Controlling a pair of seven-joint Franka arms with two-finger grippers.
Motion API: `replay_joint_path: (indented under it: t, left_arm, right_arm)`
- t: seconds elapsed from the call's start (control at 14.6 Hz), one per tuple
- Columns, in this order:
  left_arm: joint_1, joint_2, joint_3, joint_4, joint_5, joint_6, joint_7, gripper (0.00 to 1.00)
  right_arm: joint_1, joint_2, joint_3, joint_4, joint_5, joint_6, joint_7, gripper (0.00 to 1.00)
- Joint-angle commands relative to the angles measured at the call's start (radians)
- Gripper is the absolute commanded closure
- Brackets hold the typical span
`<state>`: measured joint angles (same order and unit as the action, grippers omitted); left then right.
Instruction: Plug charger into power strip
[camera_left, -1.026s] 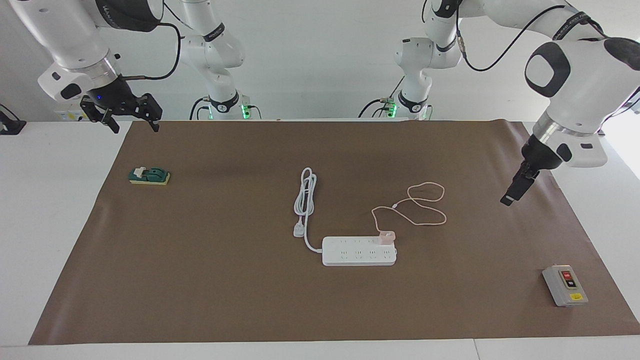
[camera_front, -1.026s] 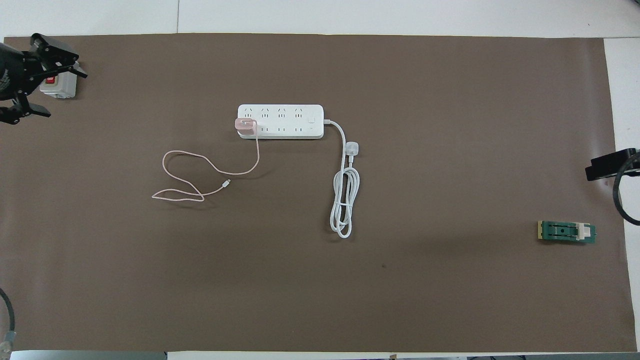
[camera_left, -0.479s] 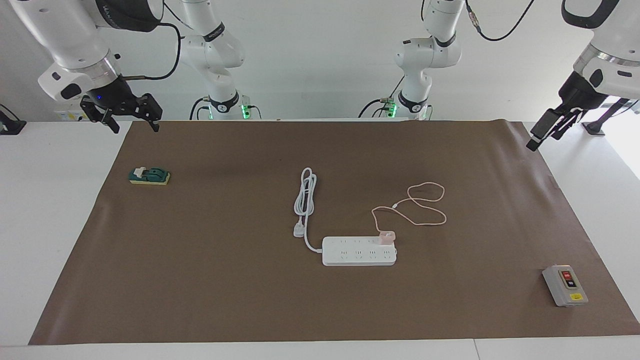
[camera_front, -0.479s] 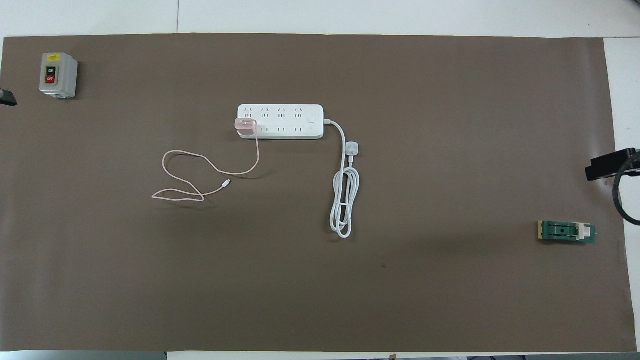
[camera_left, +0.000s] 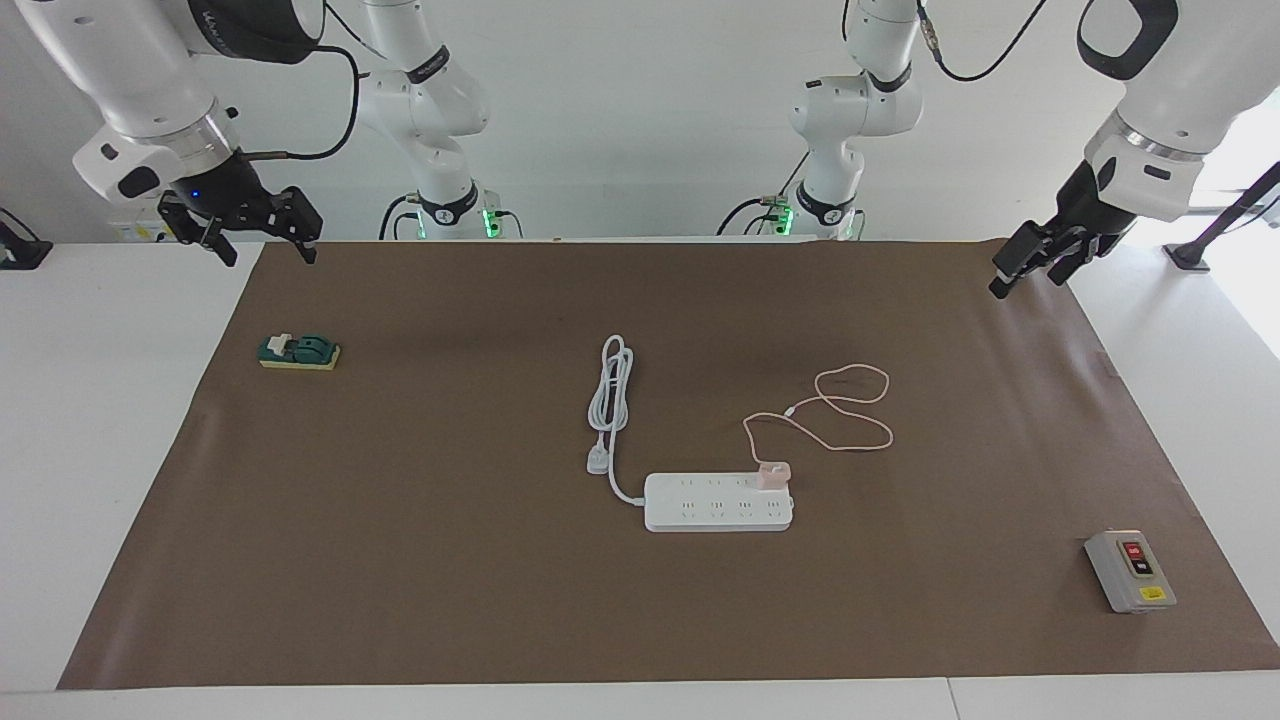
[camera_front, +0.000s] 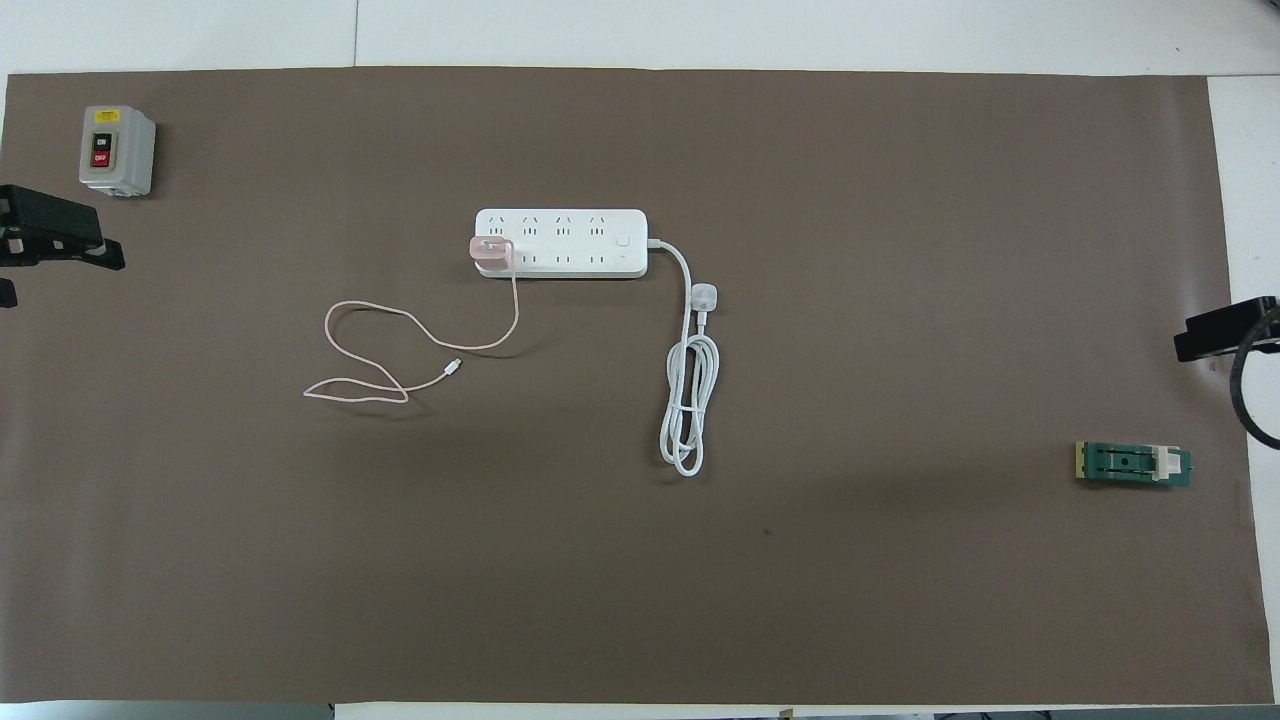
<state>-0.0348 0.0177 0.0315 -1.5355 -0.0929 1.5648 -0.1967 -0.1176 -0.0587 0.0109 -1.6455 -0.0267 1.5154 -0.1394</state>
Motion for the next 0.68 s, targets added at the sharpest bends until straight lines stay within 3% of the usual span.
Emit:
replay_joint_path:
  t: [0.0, 0.27, 0.62]
  left_arm:
    - [-0.007, -0.077, -0.011, -0.063, 0.028, -0.043, 0.007, 0.0]
    - [-0.01, -0.094, -0.015, -0.067, 0.027, -0.049, -0.125, 0.0]
    - [-0.011, -0.113, -0.041, -0.072, 0.038, -0.06, 0.05, 0.0]
  right_arm:
    - [-0.027, -0.012, 0.014, -0.005, 0.016, -0.001, -0.014, 0.0]
    - [-0.034, -0.01, 0.014, -0.005, 0.016, 0.0, -0.016, 0.0]
    - [-0.034, -0.01, 0.014, -0.004, 0.016, -0.004, -0.017, 0.0]
